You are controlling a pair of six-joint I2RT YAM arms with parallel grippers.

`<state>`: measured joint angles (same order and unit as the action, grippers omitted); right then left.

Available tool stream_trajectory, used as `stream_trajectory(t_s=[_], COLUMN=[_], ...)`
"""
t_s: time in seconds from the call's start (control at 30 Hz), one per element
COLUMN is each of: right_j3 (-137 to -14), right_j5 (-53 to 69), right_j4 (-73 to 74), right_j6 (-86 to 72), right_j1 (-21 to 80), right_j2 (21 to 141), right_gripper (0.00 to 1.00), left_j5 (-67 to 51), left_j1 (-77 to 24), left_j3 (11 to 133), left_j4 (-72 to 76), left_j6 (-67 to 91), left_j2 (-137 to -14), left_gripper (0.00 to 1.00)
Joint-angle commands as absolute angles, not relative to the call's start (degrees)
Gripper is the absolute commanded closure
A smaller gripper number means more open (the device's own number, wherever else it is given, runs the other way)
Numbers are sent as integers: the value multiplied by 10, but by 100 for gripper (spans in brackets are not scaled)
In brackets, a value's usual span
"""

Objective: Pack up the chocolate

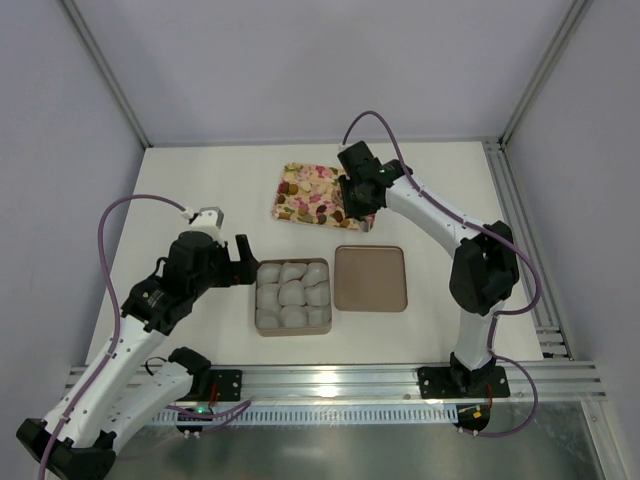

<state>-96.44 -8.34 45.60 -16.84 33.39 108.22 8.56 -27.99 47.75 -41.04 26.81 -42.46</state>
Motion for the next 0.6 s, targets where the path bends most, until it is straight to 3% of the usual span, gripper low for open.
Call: stream_trajectory(t_s=[0.0,0.57], right_j3=[-985,-882], right_j5=[-77,16], right_j4=[457,486], right_j6=[-169,-179], right_j1=[336,382], right_j2=[1032,875], right_gripper=[68,71], left_j5=[95,105], left_j1=[-278,-278], left_j3=[477,477], left_j4=[-405,-406], left_j6=[272,273], left_j2=[-415,-411], left_gripper=[0,0])
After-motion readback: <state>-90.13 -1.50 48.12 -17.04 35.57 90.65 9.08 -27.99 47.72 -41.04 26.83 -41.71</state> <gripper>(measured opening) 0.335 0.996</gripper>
